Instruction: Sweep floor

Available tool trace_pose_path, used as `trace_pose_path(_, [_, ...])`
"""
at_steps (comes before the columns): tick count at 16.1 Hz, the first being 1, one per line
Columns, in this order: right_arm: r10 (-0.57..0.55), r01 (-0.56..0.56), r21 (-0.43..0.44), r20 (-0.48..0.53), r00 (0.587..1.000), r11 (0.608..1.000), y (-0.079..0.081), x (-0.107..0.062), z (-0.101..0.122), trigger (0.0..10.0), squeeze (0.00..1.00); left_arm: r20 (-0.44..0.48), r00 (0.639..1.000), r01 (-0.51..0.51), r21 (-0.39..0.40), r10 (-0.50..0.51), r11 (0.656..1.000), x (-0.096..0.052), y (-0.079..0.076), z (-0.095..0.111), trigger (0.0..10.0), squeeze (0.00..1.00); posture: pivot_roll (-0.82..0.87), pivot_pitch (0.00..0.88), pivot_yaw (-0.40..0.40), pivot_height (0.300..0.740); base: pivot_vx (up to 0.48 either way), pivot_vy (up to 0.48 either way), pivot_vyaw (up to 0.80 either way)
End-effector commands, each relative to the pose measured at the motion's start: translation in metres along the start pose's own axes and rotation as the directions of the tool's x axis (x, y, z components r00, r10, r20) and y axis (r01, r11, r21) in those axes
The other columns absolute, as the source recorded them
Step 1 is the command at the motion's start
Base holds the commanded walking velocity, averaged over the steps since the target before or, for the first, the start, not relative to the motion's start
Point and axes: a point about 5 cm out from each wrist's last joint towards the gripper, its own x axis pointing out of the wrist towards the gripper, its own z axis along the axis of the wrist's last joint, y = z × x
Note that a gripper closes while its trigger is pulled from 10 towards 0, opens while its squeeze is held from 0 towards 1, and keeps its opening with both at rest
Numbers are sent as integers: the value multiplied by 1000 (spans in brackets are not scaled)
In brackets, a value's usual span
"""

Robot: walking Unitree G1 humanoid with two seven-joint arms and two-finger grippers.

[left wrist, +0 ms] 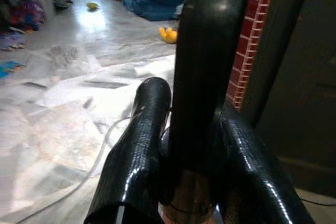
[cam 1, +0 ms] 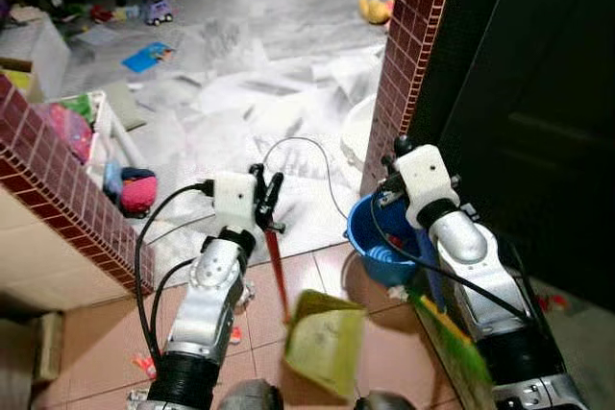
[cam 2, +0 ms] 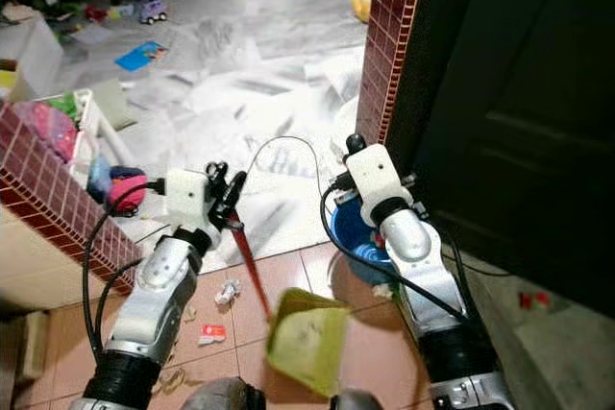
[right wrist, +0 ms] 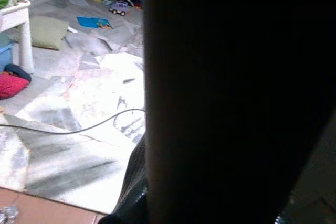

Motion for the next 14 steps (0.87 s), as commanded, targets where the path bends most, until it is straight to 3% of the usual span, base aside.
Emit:
trace_pose_path(1, [-8,9,-22,19,1000,1000,-4,1,5,10000,0,36,999,-14,2,14,1000,1,3,7,10000,0,-33,0,54,740,0,0,0])
trace_pose_path(7, [13,-11,-22,84,996,1000,11,11,4,10000,0,25,988,-151,46,150,988,-1,16,-2,10000,0,-32,10,52,740,0,0,0])
trace_pose_path(12, [168,-195,115,207,964,974,60,28,18,10000,0,25,986,-168,39,167,985,1,16,-2,10000,0,-17,7,47,740,0,0,0])
trace_pose_path(14, [301,-350,169,258,918,922,80,30,28,10000,0,26,984,-175,41,174,984,0,18,-3,10000,0,-11,5,44,740,0,0,0])
